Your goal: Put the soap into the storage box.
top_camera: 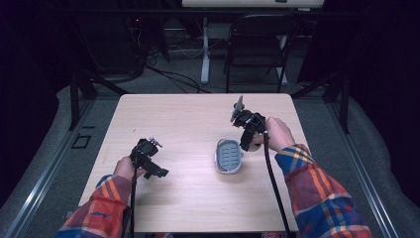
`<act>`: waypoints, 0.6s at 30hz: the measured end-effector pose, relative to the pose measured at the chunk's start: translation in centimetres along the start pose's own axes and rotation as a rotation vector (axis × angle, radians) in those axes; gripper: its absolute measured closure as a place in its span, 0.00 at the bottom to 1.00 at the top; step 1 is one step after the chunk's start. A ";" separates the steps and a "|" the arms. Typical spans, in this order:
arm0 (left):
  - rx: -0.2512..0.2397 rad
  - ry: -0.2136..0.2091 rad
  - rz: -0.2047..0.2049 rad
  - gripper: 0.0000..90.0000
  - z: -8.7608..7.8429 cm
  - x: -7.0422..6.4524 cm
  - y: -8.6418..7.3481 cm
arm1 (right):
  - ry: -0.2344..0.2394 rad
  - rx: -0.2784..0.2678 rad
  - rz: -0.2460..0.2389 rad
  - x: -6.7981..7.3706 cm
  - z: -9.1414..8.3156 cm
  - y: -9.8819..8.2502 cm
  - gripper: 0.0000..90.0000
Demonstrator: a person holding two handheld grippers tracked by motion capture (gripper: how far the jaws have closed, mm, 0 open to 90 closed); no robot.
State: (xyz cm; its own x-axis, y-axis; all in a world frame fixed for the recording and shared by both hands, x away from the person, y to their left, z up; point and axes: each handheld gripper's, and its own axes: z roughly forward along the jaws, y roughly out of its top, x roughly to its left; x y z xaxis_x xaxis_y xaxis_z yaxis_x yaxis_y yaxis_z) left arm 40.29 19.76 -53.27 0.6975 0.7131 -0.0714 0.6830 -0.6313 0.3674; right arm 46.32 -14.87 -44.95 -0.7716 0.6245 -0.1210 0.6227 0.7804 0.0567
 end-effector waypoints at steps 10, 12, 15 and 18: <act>-0.001 -0.002 -0.003 0.00 0.0 0.0 0.0 | 0.011 0.015 -0.048 1.2 0.7 2.0 0.27; -0.001 -0.002 -0.002 0.00 0.0 0.0 0.0 | 0.013 0.018 -0.051 1.3 0.8 2.2 0.27; 0.001 -0.003 0.000 0.00 0.0 0.0 0.0 | 0.020 0.026 -0.067 1.9 1.2 2.9 0.27; 0.001 -0.003 0.000 0.00 0.0 0.0 0.0 | 0.022 0.028 -0.074 2.2 1.4 3.3 0.27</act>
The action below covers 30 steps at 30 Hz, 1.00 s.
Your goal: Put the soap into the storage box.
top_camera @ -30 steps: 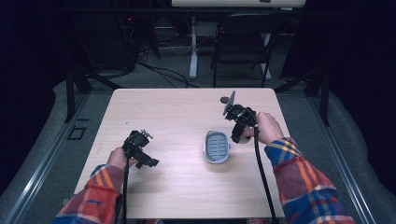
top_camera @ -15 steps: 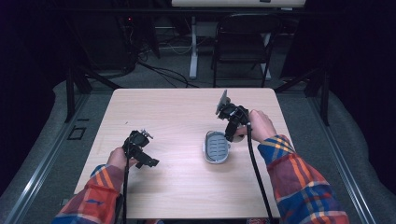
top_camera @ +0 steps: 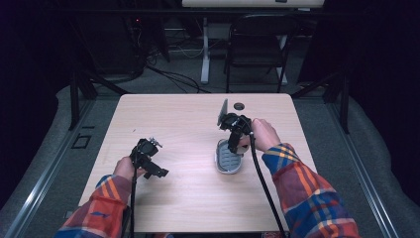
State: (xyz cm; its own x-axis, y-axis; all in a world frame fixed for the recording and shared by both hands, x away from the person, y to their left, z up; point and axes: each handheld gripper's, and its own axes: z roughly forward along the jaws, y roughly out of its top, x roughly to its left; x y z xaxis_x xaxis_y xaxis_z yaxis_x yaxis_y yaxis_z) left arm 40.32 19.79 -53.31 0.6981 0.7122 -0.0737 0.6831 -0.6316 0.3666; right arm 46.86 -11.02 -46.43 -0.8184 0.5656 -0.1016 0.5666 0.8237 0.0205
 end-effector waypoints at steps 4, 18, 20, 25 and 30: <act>0.000 0.001 0.004 0.00 0.0 0.0 0.0 | 0.007 0.002 -0.011 0.4 0.4 0.6 0.27; -0.002 -0.002 0.000 0.00 0.0 0.0 0.0 | 0.037 0.011 -0.049 1.8 2.0 2.1 0.27; -0.001 -0.001 0.002 0.00 0.0 0.0 0.0 | 0.040 0.014 -0.051 1.9 2.4 2.2 0.27; -0.003 0.000 0.000 0.00 0.0 0.0 0.0 | 0.051 0.013 -0.051 1.9 2.9 2.1 0.27; 0.000 0.000 0.005 0.00 0.0 0.0 0.0 | 0.061 0.014 -0.051 2.0 3.4 1.9 0.27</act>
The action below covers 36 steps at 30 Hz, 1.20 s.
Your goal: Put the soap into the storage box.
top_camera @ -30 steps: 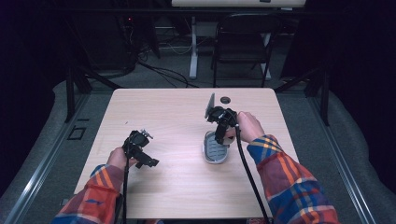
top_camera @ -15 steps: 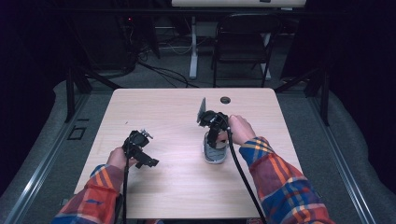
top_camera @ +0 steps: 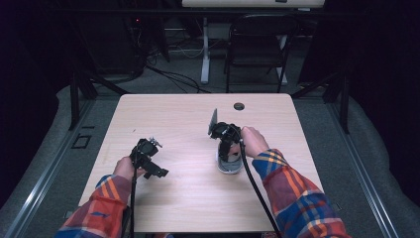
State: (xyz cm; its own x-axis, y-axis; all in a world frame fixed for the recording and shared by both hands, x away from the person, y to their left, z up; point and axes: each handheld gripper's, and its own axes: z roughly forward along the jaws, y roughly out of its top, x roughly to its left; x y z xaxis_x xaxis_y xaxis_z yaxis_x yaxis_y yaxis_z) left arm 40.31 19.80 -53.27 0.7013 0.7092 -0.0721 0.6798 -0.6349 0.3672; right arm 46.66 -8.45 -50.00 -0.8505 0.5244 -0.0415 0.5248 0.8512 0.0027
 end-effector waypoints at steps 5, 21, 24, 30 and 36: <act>0.002 -0.001 -0.003 0.00 0.0 0.0 0.0 | 0.011 -0.006 0.007 -0.2 0.3 -0.1 0.27; 0.005 -0.001 0.001 0.00 0.1 0.0 0.0 | 0.014 -0.011 0.031 -0.5 0.8 -0.4 0.27; 0.005 -0.003 -0.001 0.00 0.1 -0.1 0.0 | 0.020 -0.017 0.041 -0.5 0.8 -0.6 0.27; 0.006 -0.002 0.001 0.00 0.1 0.0 0.0 | 0.015 -0.029 0.033 -0.7 0.3 -0.9 0.24; 0.006 -0.002 0.002 0.00 0.1 -0.1 0.0 | 0.015 -0.042 0.037 -0.7 -0.2 -1.3 0.20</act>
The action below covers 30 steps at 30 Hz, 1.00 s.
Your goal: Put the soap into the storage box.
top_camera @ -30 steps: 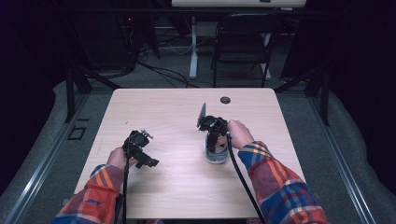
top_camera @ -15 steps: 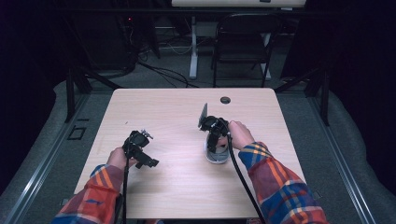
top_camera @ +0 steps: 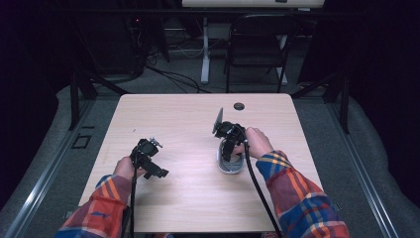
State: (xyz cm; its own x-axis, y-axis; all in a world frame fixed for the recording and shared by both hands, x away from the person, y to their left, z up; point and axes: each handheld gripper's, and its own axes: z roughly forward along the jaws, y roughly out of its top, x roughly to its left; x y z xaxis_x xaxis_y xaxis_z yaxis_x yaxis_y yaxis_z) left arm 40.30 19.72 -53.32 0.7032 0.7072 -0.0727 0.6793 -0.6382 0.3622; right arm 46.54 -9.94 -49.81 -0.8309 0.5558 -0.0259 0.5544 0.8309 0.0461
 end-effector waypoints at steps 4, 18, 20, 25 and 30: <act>0.000 -0.001 -0.001 0.00 0.0 0.0 0.0 | -0.001 -0.030 -0.002 0.2 -0.7 -0.5 0.18; 0.000 0.000 0.001 0.00 0.0 0.0 0.0 | -0.038 -0.097 0.022 -0.3 -3.5 -3.6 0.09; 0.000 -0.001 -0.002 0.00 0.0 0.0 0.0 | -0.051 -0.091 0.029 -0.6 -3.9 -4.3 0.07; -0.001 -0.001 -0.002 0.00 0.0 0.0 0.0 | -0.063 -0.106 0.050 -1.3 -4.3 -6.1 0.04; 0.001 -0.001 0.001 0.00 0.1 0.0 0.1 | -0.079 -0.100 0.080 -1.8 -4.4 -8.2 0.02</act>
State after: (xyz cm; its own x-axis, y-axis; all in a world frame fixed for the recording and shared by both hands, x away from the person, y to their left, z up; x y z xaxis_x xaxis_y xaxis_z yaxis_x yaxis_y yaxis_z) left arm 40.33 19.64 -53.36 0.7043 0.7061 -0.0733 0.6787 -0.6395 0.3610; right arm 43.32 -17.85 -45.72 -0.7758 0.6236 -0.0963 0.6081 0.7796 0.1500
